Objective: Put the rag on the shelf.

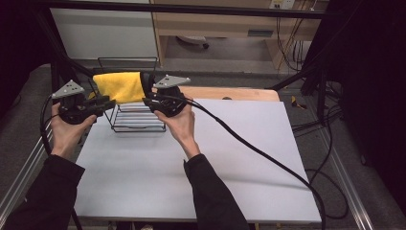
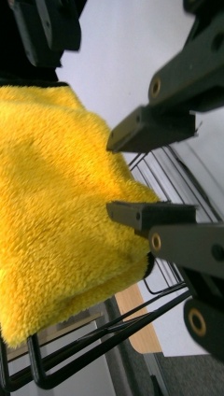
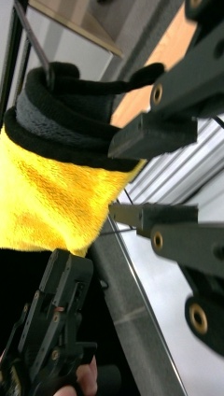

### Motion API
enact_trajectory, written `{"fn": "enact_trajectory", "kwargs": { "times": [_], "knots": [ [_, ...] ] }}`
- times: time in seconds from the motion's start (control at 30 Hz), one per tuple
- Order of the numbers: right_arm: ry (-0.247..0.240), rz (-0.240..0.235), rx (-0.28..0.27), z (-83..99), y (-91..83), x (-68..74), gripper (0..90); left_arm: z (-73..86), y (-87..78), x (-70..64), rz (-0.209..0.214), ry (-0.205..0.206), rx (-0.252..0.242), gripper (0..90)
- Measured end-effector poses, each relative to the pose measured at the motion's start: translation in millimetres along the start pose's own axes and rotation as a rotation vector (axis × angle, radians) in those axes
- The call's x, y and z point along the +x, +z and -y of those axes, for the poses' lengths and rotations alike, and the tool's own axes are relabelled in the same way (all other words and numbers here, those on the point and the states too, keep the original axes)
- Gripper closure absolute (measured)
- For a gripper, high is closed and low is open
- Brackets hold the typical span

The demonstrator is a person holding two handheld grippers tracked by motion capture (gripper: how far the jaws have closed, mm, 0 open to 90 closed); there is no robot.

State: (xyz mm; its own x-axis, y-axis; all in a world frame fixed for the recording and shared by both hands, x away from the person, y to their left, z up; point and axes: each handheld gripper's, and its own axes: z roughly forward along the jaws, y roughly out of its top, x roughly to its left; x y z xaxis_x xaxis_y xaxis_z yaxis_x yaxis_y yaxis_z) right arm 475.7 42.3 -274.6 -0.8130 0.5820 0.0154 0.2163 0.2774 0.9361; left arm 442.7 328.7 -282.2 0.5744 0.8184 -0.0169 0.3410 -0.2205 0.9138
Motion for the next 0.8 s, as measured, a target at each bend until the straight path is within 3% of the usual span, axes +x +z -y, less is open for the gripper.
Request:
{"fn": "enact_trajectory", "kwargs": {
  "times": [0.23, 0.5, 0.8],
  "knots": [
    [0.021, -0.014, 0.021, 7.8, -26.7, -3.7, 43.0, 14.6, -2.6, -14.4, -0.002, 0.016, 0.064, 42.2],
    [0.063, 0.022, 0.062, 37.5, -57.4, -22.6, 20.2, 40.4, 6.8, -26.6, 0.057, 0.002, 0.087, 30.5],
    [0.115, 0.090, 0.096, 82.7, -102.7, -53.0, 9.1, 68.8, 24.9, -42.3, 0.100, -0.018, 0.116, 20.8]
  ]
}}
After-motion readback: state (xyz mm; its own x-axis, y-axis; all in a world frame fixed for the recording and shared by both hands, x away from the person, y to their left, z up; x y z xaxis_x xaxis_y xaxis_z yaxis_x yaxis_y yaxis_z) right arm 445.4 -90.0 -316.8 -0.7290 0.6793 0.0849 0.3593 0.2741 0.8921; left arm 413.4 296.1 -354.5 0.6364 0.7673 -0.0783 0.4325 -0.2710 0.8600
